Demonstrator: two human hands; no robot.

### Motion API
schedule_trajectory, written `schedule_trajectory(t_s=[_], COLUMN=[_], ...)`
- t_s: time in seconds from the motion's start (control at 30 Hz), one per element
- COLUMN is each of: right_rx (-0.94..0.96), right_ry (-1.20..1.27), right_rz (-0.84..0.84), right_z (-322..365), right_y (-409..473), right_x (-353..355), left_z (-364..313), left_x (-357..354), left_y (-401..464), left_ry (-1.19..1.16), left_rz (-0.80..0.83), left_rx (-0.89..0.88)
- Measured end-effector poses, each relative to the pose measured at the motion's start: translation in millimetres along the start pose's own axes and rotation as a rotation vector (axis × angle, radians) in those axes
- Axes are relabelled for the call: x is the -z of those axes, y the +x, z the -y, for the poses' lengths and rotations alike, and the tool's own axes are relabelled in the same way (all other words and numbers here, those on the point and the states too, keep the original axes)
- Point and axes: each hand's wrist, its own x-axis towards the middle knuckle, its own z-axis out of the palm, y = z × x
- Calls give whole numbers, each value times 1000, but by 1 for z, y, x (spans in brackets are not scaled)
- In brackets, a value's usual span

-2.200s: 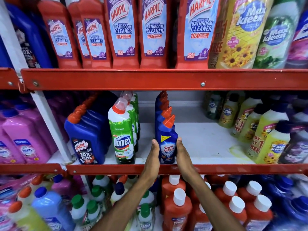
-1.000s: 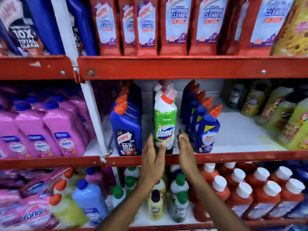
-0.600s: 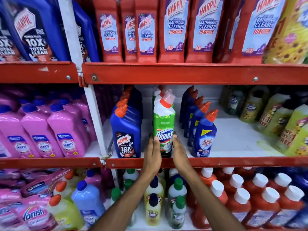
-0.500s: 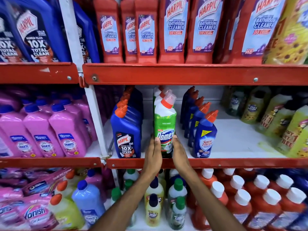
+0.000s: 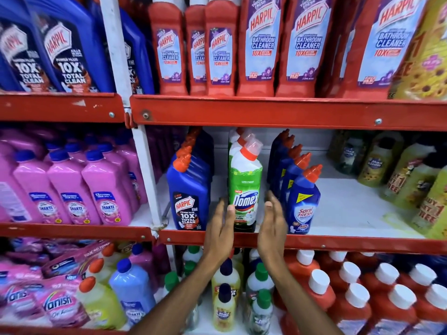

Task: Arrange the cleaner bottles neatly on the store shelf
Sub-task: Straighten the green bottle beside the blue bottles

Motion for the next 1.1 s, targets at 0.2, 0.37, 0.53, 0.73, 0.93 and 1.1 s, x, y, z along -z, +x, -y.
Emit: schedule_trajectory(t_s=[0.2,0.37,0.53,0.73,0.93,1.1], right_rx=[361,285,-23,-126,-95,-119], right_ry=[22,-47,-137,-155,-157,-145], right_rz=[-257,69,262,297,300,293], right_z=[24,22,14,4,-3,0], right_y=[-24,-50,-60,-57,-53,-55], right_x=[-19,-62,-94,-114,-115,-115], left_z=[-6,-3,13,21,30,31], left_x=[55,97,116,124,129,128], left_y=[-21,-17,-4,12,12,12], left_ry=[49,-19,2,147,139,151], left_rz=[-210,-500,-349,-107,-127,-119], left_rx=[-254,-354,-155,-122,-179,-182])
